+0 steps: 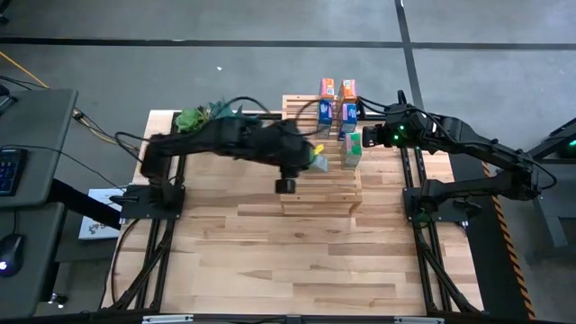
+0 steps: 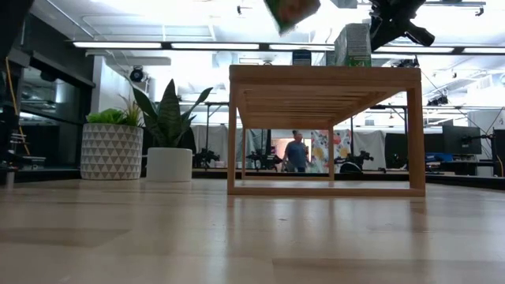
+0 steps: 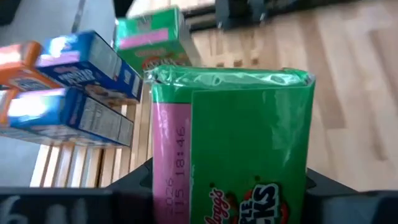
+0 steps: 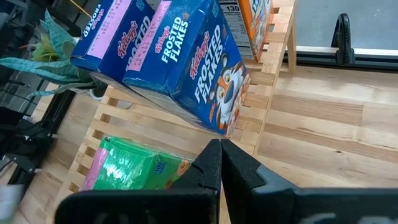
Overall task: Stack cereal on shelf
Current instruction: Put the bottom left green cereal box on the shelf
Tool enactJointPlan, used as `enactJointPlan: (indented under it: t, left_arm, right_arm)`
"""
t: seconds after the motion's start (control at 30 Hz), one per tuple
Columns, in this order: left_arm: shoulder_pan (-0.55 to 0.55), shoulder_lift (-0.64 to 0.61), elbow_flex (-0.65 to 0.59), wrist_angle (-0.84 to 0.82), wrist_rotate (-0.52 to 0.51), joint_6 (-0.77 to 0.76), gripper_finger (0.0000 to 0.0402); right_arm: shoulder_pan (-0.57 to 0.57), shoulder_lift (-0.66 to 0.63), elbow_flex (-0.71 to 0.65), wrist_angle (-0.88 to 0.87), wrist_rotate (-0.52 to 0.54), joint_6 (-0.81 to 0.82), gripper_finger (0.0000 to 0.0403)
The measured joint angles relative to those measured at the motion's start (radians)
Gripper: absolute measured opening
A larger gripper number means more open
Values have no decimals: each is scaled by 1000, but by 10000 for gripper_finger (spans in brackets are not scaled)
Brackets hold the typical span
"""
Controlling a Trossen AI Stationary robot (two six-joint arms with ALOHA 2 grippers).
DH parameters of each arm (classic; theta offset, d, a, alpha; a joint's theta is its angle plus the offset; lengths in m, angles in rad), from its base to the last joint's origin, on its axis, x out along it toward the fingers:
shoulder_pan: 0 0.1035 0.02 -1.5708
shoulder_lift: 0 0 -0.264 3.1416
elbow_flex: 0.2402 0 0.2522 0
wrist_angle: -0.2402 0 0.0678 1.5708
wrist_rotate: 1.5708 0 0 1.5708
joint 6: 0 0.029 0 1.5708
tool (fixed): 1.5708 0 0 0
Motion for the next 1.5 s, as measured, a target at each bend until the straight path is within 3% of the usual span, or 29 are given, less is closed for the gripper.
enactJointPlan:
  t: [0.4,0.9,1.5]
  left_arm:
    - [75,188,19,20,0,98,164]
    - [93,202,19,112,50,149,169]
    - [113,202,19,125,64,143,254]
  right_arm:
    - [0,0,0,8,7,17,0]
    - [0,1,0,23,7,17,0]
    - [0,1,0,23,7,28,0]
